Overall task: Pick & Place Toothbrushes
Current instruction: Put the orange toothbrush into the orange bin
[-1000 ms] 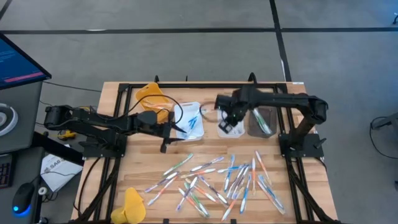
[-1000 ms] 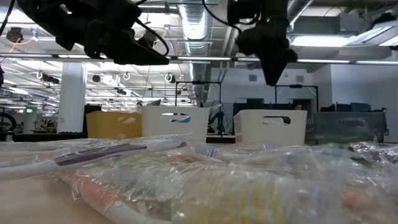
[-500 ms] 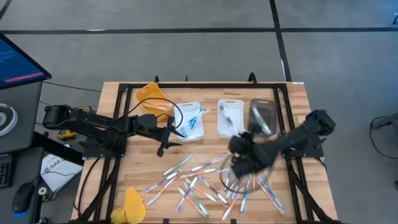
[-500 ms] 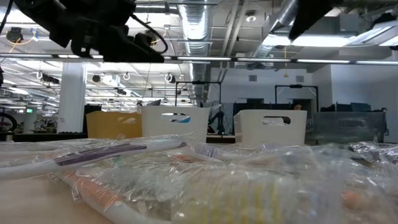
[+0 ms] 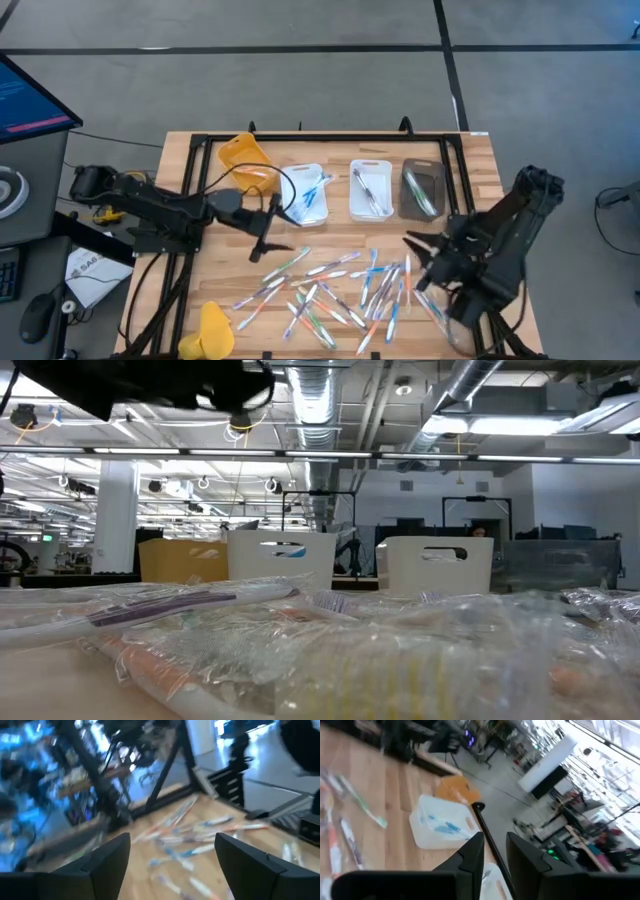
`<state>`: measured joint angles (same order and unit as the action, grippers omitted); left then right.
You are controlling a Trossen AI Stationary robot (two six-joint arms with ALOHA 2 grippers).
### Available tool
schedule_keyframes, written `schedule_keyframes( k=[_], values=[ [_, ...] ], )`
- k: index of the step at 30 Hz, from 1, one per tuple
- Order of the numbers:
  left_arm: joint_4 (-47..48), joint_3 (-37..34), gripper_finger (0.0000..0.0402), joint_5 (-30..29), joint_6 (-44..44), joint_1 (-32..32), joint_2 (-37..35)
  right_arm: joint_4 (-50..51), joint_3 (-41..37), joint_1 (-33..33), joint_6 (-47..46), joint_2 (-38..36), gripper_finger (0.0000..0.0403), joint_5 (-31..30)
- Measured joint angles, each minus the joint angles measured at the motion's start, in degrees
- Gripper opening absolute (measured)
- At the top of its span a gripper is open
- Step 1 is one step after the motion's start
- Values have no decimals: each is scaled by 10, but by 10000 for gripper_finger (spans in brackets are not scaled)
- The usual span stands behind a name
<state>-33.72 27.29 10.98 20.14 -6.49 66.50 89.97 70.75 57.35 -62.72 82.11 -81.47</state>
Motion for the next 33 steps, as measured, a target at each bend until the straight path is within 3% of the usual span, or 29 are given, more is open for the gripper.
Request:
schedule_keyframes(
  k=[2, 5, 9, 12, 18, 21, 24, 28, 33],
  values=[
    [-8, 1, 284, -19, 9, -21, 1, 3, -38, 10, -28, -36, 75, -16],
    [-8, 21, 279, -100, 4, -44, 1, -2, -102, 23, -79, -87, 75, -14],
    [43, 48, 272, -172, 0, -70, 2, -1, -165, 20, -141, -152, 75, -26],
    [88, 78, 267, -210, -23, -106, 20, -5, -190, 20, -154, -189, 75, -42],
    [174, 170, 257, -368, -26, -185, 108, -29, -211, 20, -154, -223, 75, -43],
    [213, 215, 259, -382, -52, -192, 144, -44, -212, 23, -153, -221, 75, -37],
    [275, 237, 261, -384, -140, -193, 158, -56, -212, 31, -149, -218, 75, -24],
    [355, 229, 261, -385, -239, -190, 158, -84, -212, 40, -115, -218, 75, 13],
    [353, 195, 260, -385, -315, -189, 158, -123, -212, 41, -51, -218, 75, 33]
  ],
)
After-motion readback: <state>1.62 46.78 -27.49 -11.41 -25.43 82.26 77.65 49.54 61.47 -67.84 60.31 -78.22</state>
